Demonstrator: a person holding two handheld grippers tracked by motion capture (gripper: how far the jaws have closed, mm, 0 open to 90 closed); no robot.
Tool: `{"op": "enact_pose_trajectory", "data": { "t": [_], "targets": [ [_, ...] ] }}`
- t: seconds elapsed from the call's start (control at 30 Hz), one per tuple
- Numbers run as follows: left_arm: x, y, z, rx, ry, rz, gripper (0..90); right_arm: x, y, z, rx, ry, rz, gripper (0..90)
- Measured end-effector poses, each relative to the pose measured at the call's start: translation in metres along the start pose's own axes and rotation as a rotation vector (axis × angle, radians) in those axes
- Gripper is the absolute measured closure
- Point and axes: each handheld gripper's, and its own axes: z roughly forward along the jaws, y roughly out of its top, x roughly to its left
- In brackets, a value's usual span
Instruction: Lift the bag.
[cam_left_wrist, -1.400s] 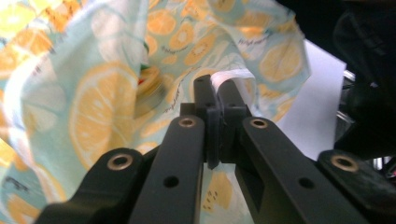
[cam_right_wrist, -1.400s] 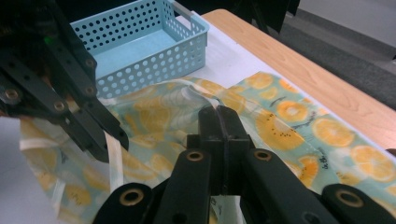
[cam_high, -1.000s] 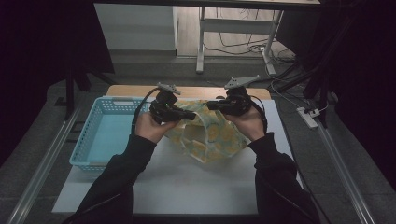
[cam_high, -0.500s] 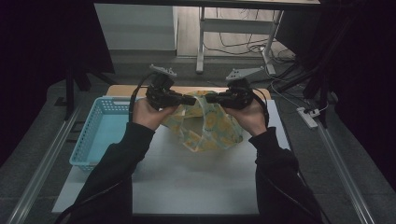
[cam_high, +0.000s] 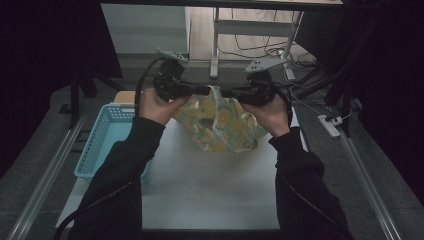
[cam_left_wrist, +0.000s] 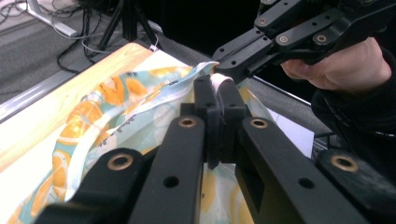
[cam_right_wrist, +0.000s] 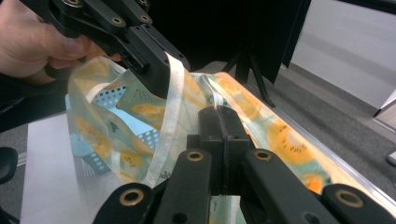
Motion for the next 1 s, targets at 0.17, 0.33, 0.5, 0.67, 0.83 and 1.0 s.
{"op": "enact_pose_trajectory", "data": {
  "t": [0.17, 0.33, 0.5, 0.67, 0.83, 1.0],
  "targets": [
    [-0.003, 0.009, -0.007, -0.022, 0.011, 0.009, 89.6, 0.002, 0.011, -0.005, -0.018, -0.011, -0.013, 90.0],
    [-0.008, 0.018, -0.013, -0.026, 0.030, 0.023, 89.6, 0.004, 0.019, -0.008, -0.034, -0.014, -0.021, 90.0],
    [-0.013, 0.026, -0.019, -0.043, 0.045, 0.033, 89.7, 0.007, 0.026, -0.010, -0.054, -0.024, -0.029, 90.0],
    [-0.016, 0.034, -0.022, -0.060, 0.061, 0.042, 89.6, 0.009, 0.035, -0.012, -0.056, -0.041, -0.042, 90.0],
    [-0.014, 0.037, -0.019, -0.056, 0.094, 0.053, 89.6, 0.009, 0.041, -0.012, -0.052, -0.064, -0.051, 90.0],
    [-0.010, 0.033, -0.012, -0.062, 0.122, 0.059, 89.2, 0.005, 0.036, -0.007, -0.043, -0.076, -0.038, 90.0]
  ]
}}
